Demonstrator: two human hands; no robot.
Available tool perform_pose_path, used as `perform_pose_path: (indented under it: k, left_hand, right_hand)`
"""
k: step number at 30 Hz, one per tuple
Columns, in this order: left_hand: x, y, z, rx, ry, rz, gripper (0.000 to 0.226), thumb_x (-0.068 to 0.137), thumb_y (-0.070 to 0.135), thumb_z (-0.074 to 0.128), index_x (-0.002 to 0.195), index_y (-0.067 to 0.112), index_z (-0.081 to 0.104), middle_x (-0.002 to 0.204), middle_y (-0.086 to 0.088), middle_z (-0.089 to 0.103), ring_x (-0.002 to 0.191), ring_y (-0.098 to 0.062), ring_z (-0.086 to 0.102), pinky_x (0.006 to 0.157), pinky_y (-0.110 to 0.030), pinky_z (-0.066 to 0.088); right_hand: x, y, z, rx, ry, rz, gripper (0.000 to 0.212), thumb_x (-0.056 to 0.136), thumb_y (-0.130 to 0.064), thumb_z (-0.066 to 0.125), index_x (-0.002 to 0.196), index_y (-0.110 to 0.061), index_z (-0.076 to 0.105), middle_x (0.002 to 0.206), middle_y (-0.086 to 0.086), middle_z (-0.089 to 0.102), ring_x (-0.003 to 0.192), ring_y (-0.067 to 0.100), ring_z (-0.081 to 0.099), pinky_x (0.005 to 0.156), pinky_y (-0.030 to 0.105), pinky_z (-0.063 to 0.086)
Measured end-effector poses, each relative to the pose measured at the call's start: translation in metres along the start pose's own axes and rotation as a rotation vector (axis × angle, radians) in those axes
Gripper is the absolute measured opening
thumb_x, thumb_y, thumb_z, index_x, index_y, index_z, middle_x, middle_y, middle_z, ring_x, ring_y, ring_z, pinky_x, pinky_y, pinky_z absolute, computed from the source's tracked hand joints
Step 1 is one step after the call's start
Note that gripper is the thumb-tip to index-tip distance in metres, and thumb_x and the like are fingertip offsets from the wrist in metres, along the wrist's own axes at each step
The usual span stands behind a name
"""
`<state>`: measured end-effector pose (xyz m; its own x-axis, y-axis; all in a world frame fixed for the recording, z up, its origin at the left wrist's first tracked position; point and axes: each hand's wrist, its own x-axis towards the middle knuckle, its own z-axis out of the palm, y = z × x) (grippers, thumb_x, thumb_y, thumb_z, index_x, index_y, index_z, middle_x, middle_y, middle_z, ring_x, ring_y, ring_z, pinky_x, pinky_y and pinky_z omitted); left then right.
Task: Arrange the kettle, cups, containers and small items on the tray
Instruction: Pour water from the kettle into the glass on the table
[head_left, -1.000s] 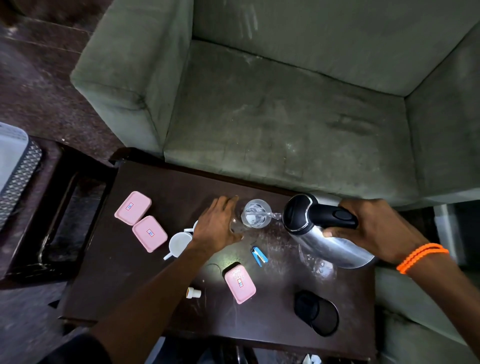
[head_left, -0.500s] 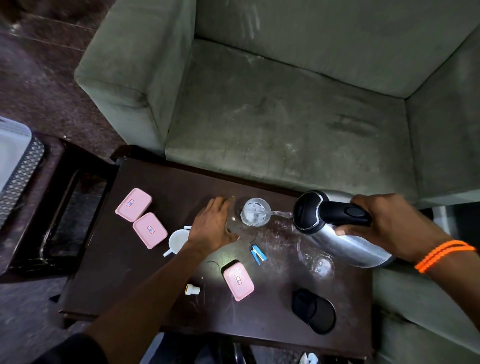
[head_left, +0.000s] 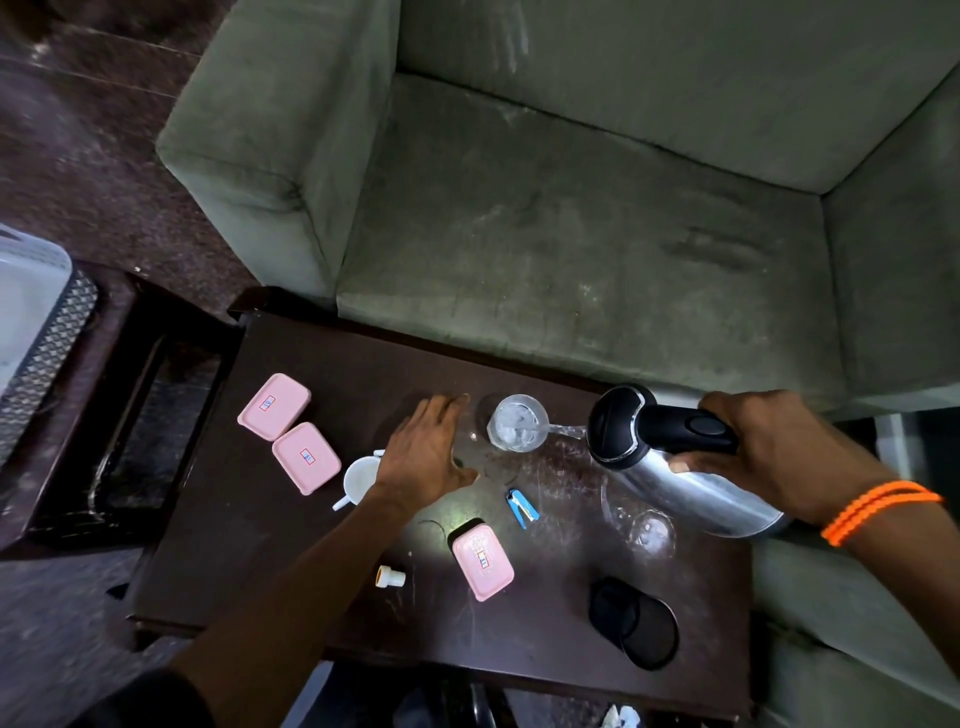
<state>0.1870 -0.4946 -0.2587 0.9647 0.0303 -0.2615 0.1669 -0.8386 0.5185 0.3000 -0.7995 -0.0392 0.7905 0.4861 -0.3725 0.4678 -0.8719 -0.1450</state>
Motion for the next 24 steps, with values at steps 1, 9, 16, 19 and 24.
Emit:
perform_pose_path:
  k: [1, 9, 16, 19, 24]
  left_hand:
    - [0.000, -0.001, 0.000, -0.001, 0.000, -0.001, 0.108, 0.060, 0.054, 0.084, 0.152, 0.021, 0.036, 0.140, 0.000, 0.047, 0.128, -0.023, 0.048, 0.104, -0.040, 0.049]
    - [0.000, -0.005, 0.001, -0.003, 0.010, 0.000, 0.106, 0.060, 0.053, 0.081, 0.151, 0.021, 0.037, 0.137, 0.000, 0.048, 0.127, -0.022, 0.048, 0.101, -0.040, 0.051]
    - [0.000, -0.006, 0.003, -0.029, 0.011, 0.042, 0.099, 0.070, 0.063, 0.072, 0.152, 0.021, 0.037, 0.140, 0.001, 0.047, 0.129, -0.021, 0.046, 0.105, -0.037, 0.047]
    - [-0.002, -0.005, 0.004, -0.038, 0.038, 0.062, 0.091, 0.078, 0.070, 0.061, 0.151, 0.020, 0.039, 0.138, 0.000, 0.049, 0.128, -0.021, 0.048, 0.105, -0.037, 0.045]
    - [-0.007, -0.001, -0.002, -0.039, 0.116, 0.095, 0.081, 0.091, 0.073, 0.044, 0.149, 0.016, 0.043, 0.131, -0.003, 0.054, 0.119, -0.023, 0.053, 0.102, -0.040, 0.046]
  right_hand:
    - [0.001, -0.001, 0.002, 0.000, -0.001, 0.001, 0.042, 0.069, -0.056, 0.081, 0.074, -0.022, 0.057, 0.060, -0.003, 0.060, 0.058, 0.024, 0.062, 0.056, 0.042, 0.053]
    - [0.005, -0.003, 0.023, 0.087, 0.029, 0.037, 0.042, 0.068, -0.047, 0.086, 0.070, -0.016, 0.058, 0.059, 0.004, 0.061, 0.056, 0.027, 0.059, 0.056, 0.043, 0.051]
    - [-0.002, 0.009, 0.062, 0.310, 0.074, 0.086, 0.047, 0.063, -0.052, 0.080, 0.076, -0.009, 0.064, 0.065, 0.009, 0.062, 0.064, 0.030, 0.060, 0.061, 0.045, 0.047]
    - [-0.008, 0.015, 0.079, 0.428, 0.106, 0.178, 0.040, 0.060, -0.050, 0.080, 0.082, -0.017, 0.070, 0.072, 0.007, 0.069, 0.070, 0.024, 0.064, 0.068, 0.043, 0.051]
    - [-0.025, 0.025, 0.083, 0.631, 0.113, 0.270, 0.038, 0.063, -0.025, 0.090, 0.098, -0.023, 0.074, 0.092, 0.003, 0.078, 0.084, 0.006, 0.063, 0.079, 0.032, 0.053]
